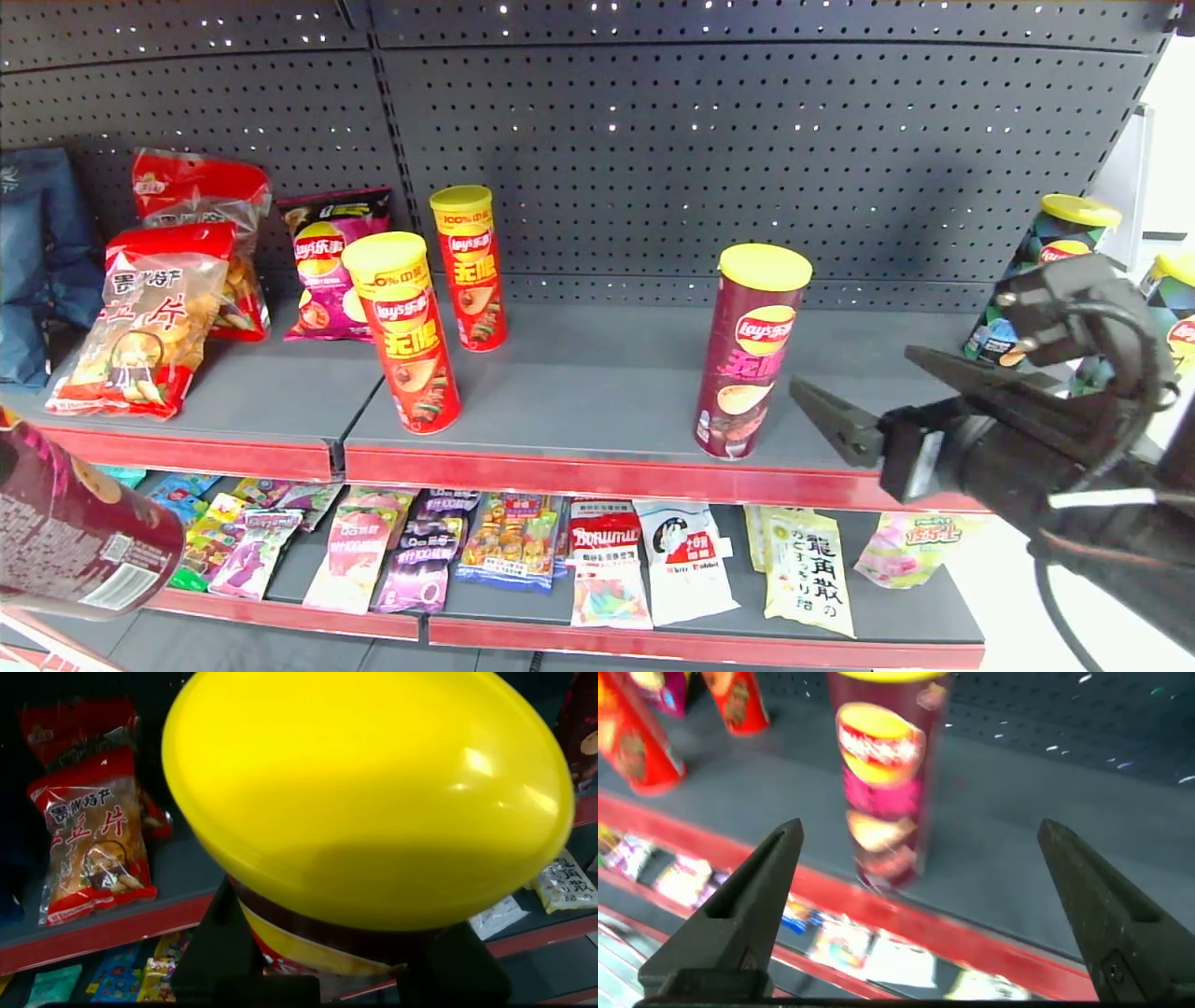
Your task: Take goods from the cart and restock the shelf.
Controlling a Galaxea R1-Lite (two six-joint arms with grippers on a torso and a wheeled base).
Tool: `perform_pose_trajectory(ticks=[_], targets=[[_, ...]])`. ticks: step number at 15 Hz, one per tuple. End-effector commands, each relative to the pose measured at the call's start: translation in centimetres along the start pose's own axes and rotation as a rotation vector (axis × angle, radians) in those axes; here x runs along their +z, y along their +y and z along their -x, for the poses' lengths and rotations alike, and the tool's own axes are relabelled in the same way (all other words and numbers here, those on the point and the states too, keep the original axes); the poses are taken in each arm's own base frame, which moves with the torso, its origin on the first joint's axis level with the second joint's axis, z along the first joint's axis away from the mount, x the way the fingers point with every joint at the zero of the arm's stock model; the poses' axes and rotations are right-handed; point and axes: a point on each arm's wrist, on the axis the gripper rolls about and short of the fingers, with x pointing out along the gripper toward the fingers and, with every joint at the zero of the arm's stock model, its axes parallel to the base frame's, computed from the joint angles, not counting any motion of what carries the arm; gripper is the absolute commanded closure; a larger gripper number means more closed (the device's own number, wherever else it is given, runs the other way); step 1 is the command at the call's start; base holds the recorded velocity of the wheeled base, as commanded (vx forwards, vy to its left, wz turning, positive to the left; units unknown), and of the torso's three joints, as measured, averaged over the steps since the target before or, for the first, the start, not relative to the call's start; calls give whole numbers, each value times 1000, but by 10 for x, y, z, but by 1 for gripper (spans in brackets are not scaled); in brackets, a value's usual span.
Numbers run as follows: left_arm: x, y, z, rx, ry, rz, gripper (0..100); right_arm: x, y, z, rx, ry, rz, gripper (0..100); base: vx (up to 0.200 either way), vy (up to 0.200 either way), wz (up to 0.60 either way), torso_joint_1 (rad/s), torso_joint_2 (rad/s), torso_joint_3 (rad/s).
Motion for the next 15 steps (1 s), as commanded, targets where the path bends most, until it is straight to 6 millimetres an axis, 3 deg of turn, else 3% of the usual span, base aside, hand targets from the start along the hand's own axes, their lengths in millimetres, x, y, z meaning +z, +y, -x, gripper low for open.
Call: perform_pose_trajectory(ticks=[1,3,5,8,10,15], targets=[[7,1,-2,3,-13,1,100,-6,-41,47,-6,-58,79,0,0,0,0,0,0,0],[18,4,0,12,-42,6,100,-19,-78,67,33,-37,125,0,0,0,0,0,0,0],[20,5,3,33,-38,0,100,-26,-99,92,20,-19,128,0,0,0,0,0,0,0],[12,5,12,32,16,-8,100,-49,-96,135,-79,-13,108,0,0,0,0,0,0,0],[12,4,11,11,20,-8,100,-60,-89,154,-92,4,79,0,0,0,0,0,0,0],[10,4,11,12,26,-4,100,-89,-81,178,-265,-56,87,0,0,0,0,0,0,0]])
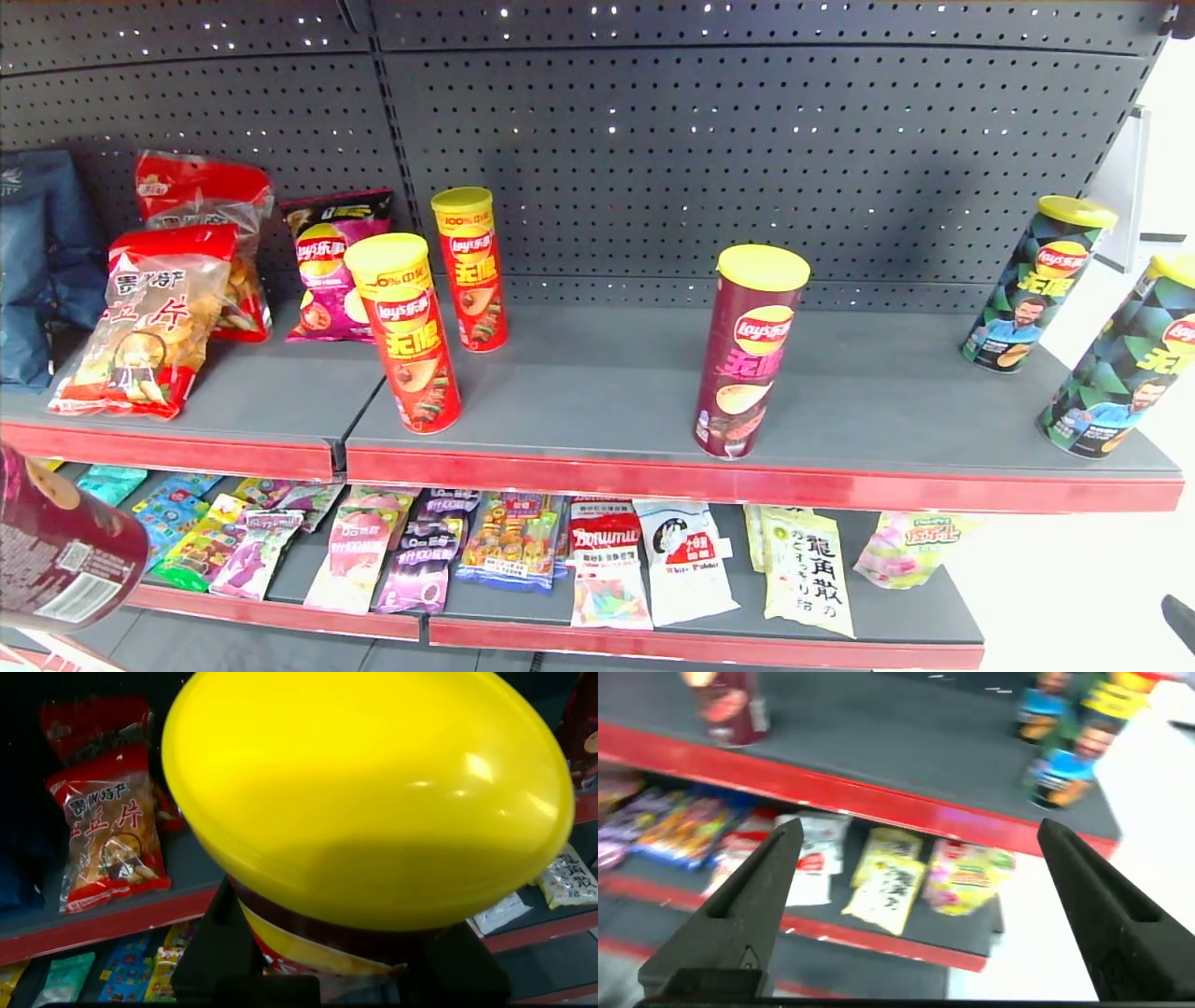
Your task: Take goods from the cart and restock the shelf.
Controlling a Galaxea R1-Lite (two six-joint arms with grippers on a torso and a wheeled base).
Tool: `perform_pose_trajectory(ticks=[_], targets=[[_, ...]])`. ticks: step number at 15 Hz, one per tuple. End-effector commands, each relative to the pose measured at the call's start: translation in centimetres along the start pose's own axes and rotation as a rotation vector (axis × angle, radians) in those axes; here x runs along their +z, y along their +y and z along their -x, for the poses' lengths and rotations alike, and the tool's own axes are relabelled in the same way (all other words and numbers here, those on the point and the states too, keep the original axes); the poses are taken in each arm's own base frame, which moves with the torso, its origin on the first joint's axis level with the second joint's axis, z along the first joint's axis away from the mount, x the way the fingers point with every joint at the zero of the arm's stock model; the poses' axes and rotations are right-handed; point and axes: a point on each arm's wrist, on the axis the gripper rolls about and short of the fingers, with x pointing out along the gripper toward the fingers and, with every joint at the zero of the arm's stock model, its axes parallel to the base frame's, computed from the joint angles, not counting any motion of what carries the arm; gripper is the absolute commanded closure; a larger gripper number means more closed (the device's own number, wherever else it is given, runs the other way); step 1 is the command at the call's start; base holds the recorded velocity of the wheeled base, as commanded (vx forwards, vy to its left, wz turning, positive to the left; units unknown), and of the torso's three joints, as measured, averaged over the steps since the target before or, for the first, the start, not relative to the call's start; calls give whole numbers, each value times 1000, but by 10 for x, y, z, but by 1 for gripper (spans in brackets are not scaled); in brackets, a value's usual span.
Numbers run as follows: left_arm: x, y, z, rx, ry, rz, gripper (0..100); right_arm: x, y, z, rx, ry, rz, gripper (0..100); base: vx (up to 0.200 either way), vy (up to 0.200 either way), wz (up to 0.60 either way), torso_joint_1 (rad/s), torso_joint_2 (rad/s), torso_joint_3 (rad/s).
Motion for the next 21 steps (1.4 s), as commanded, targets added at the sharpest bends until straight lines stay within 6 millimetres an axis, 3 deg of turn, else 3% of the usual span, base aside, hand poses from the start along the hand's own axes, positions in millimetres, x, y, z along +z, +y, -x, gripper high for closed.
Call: perform_pose_trajectory(ticks=[1,6,12,21], targets=[[-1,0,0,-6,1,-2,100,-18,4,17,-86,-73,5,0,0,0,0,0,0,0],[-1,0,0,-9,1,0,100,-49,10,35,-146,-63,-53,0,0,0,0,0,0,0],[-5,-1,-2,-12,15,-2,100,-69,13,32,-103,-42,-72,0,0,0,0,0,0,0],[-8,-2,-2,-13,23,-11,100,-69,13,33,-97,-57,-71,0,0,0,0,0,0,0]])
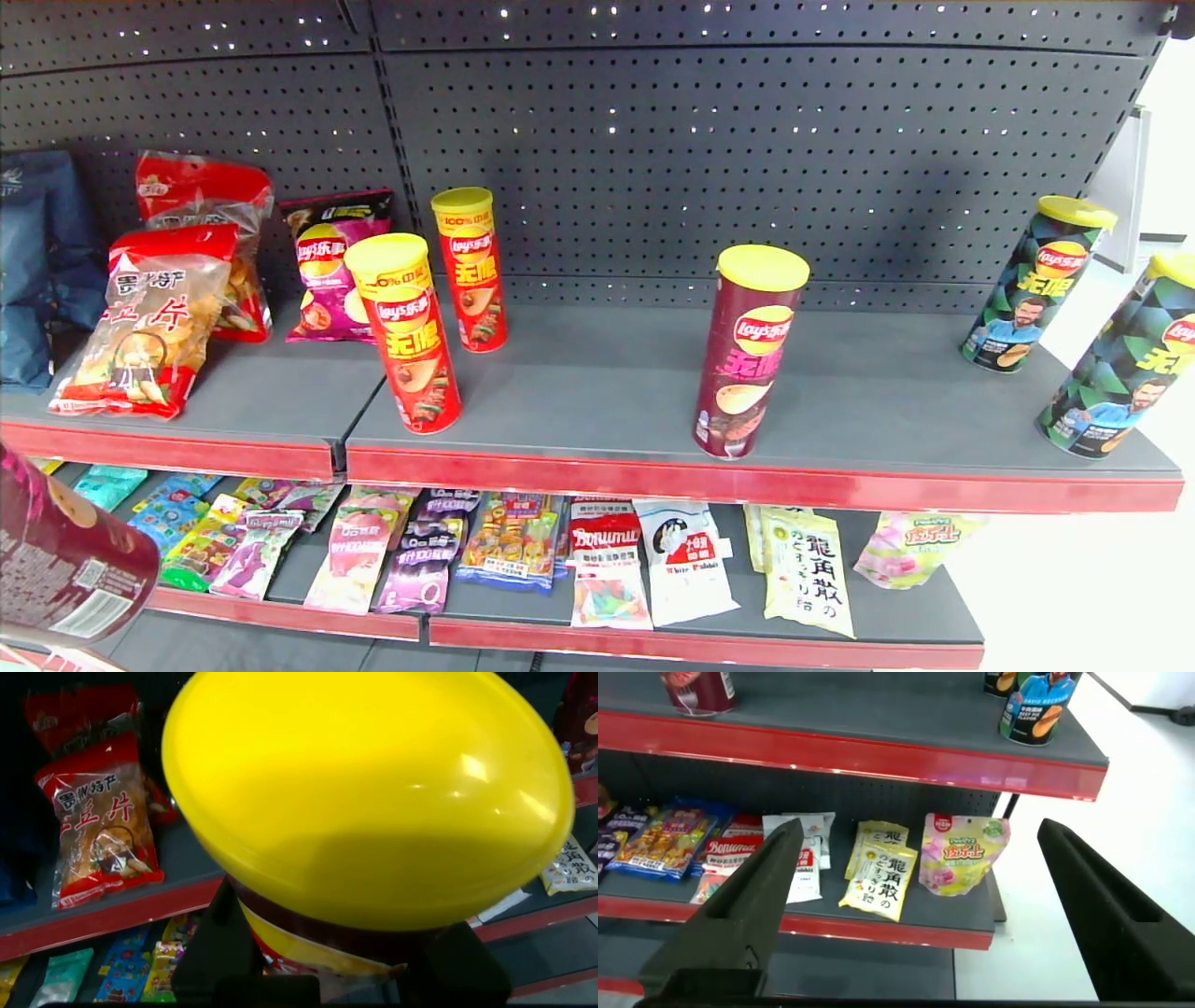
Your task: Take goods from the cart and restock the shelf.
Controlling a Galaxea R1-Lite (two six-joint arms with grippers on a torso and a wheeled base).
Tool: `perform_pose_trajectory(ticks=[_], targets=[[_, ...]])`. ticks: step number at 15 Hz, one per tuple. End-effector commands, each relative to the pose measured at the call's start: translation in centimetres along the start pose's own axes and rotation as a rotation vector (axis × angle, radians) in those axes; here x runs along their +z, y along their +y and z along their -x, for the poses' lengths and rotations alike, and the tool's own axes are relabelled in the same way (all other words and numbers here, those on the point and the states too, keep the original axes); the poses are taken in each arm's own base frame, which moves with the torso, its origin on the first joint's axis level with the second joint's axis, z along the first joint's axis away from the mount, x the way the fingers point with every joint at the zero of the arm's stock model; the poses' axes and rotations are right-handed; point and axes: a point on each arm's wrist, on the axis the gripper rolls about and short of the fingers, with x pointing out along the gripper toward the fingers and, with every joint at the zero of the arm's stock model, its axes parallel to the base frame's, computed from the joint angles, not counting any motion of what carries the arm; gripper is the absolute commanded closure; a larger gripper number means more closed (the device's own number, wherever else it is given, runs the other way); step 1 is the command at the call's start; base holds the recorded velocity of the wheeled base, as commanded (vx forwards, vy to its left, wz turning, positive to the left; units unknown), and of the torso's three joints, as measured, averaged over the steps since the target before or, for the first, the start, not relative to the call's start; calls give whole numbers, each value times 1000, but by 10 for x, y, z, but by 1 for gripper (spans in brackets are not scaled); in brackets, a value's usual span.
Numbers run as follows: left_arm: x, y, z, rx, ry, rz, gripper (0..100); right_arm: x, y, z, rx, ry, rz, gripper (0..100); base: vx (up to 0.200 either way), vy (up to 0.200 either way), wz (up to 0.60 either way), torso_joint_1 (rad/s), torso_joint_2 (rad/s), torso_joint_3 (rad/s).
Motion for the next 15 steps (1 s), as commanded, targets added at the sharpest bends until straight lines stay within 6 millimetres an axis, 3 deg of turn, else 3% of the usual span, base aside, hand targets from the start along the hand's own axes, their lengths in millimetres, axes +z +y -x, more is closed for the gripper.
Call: perform_pose_trajectory(ticks=[1,4,10,15], targets=[[0,0,0,0,2,-1,100,0,0,0,-2,-4,0,0,0,0,0,0,0,0],[0,0,0,0,2,-1,100,0,0,2,7,-21,0,0,0,0,0,0,0,0],[-1,0,-2,-2,7,-2,100,-1,0,2,13,-32,0,0,0,0,-600,2,1,2],[-1,0,0,-1,3,-1,100,-1,0,2,13,-32,0,0,40,0,0,0,1,0]])
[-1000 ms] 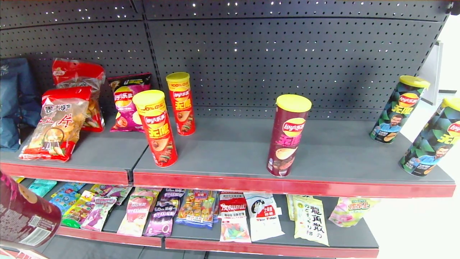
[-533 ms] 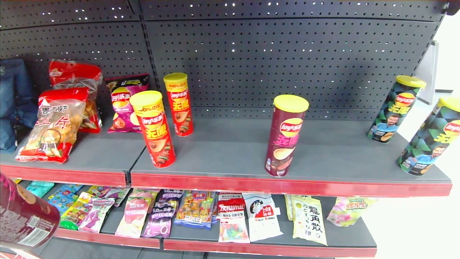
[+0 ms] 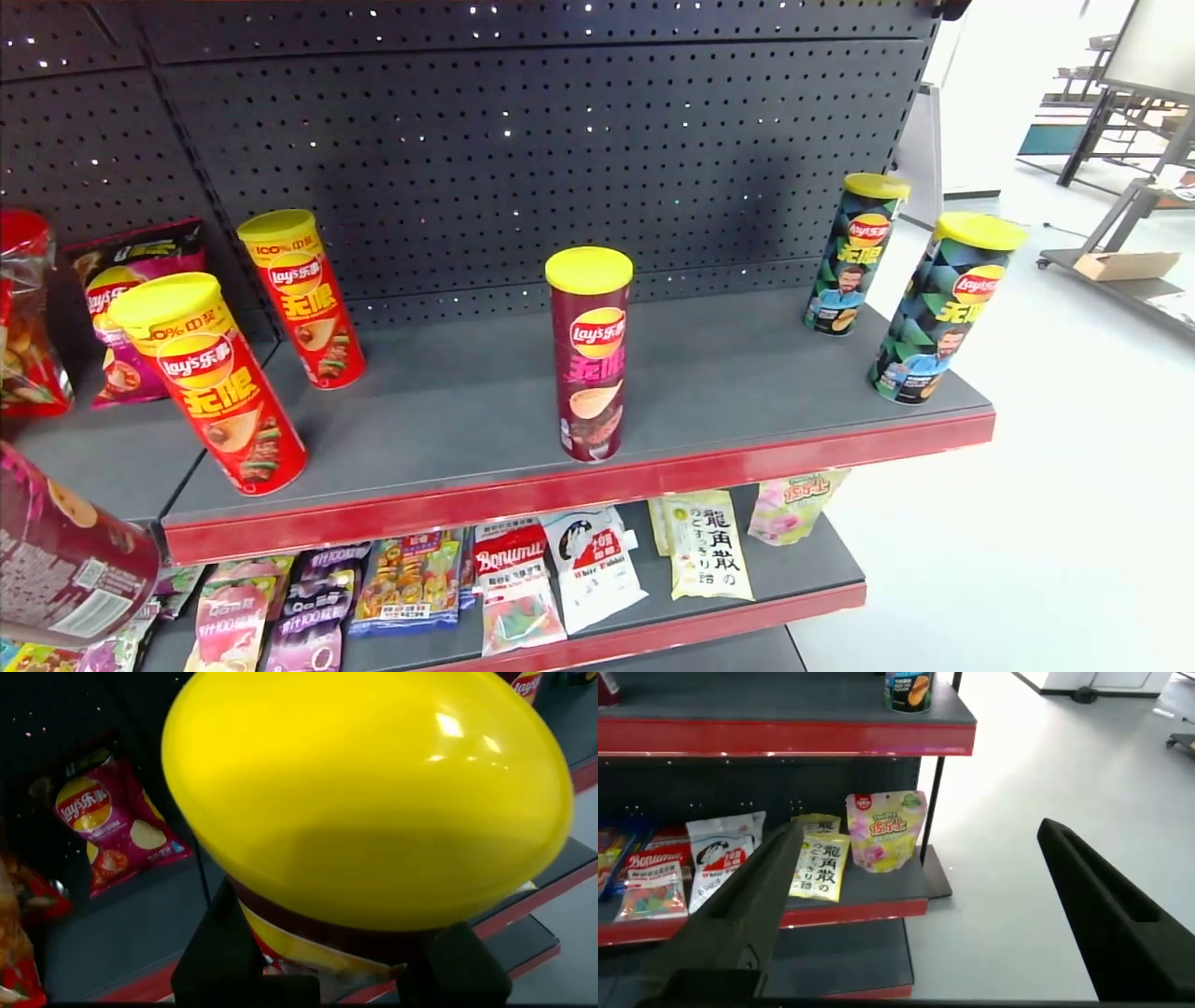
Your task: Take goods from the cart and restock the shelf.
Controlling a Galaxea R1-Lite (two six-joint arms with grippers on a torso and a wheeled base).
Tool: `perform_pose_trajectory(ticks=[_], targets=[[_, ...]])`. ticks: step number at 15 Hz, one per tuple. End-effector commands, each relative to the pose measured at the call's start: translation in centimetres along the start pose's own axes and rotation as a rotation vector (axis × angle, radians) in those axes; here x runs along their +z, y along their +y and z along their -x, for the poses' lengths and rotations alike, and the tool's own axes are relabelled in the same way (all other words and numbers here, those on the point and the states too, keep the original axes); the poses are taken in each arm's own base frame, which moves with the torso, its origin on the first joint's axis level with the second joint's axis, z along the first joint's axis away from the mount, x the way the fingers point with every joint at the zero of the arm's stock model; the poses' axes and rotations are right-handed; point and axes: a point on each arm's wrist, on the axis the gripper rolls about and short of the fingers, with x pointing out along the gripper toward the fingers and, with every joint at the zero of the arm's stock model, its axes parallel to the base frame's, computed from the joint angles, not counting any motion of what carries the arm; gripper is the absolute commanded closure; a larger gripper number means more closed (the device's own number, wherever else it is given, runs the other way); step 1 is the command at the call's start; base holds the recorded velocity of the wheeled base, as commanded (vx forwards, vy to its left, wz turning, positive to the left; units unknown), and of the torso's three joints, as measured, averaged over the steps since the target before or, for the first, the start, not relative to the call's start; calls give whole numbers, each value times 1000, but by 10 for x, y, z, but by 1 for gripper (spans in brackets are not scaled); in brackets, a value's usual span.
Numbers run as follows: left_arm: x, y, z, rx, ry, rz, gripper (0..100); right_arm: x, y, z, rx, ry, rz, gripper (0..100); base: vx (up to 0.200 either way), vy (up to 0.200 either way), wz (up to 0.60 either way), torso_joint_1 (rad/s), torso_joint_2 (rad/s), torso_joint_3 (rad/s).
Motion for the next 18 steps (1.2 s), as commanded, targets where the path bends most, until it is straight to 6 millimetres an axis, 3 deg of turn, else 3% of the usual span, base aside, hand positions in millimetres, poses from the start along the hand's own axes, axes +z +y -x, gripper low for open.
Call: perform_pose_trajectory(ticks=[1,10,18], targets=[[-1,0,1,0,0,0,100,0,0,0,1,1,0,0,200,0,0,2,2,2],[-6,-1,4,0,-2,-12,100,0,0,0,3,1,-23,0,22,0,0,0,0,0],[2,-6,-31,-84,17,-10,100,-2,-2,-1,-99,-2,-81,0,0,0,0,0,0,0]])
